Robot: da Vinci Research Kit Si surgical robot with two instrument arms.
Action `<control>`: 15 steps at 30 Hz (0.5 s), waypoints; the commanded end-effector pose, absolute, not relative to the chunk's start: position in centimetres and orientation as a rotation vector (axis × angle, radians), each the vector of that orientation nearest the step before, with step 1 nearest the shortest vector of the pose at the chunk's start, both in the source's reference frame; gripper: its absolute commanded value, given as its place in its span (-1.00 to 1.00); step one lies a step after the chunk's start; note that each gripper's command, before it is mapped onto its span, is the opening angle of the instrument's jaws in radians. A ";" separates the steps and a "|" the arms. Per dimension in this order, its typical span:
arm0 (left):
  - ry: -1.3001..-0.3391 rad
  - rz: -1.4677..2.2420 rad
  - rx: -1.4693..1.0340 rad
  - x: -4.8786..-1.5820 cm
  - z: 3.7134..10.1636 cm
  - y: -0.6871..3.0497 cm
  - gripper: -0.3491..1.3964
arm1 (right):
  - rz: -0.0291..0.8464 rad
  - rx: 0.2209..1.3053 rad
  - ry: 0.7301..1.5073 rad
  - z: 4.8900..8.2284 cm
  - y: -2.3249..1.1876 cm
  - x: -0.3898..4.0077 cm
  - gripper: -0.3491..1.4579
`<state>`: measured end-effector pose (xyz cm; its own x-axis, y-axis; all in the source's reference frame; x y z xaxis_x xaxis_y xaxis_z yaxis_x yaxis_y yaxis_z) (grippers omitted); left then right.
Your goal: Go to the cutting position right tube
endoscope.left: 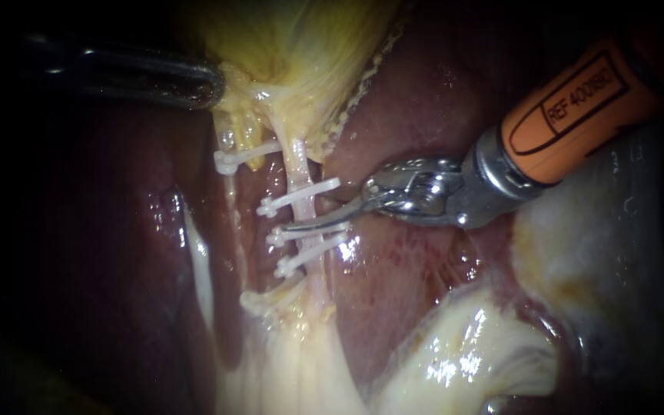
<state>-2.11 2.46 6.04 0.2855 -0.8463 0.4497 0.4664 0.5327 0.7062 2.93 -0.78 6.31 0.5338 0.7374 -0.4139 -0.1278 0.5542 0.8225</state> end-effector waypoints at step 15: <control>-0.908 -0.927 0.492 -2.13 6.04 2.46 -1.00 | 0.565 0.981 1.012 6.29 -0.81 3.24 0.97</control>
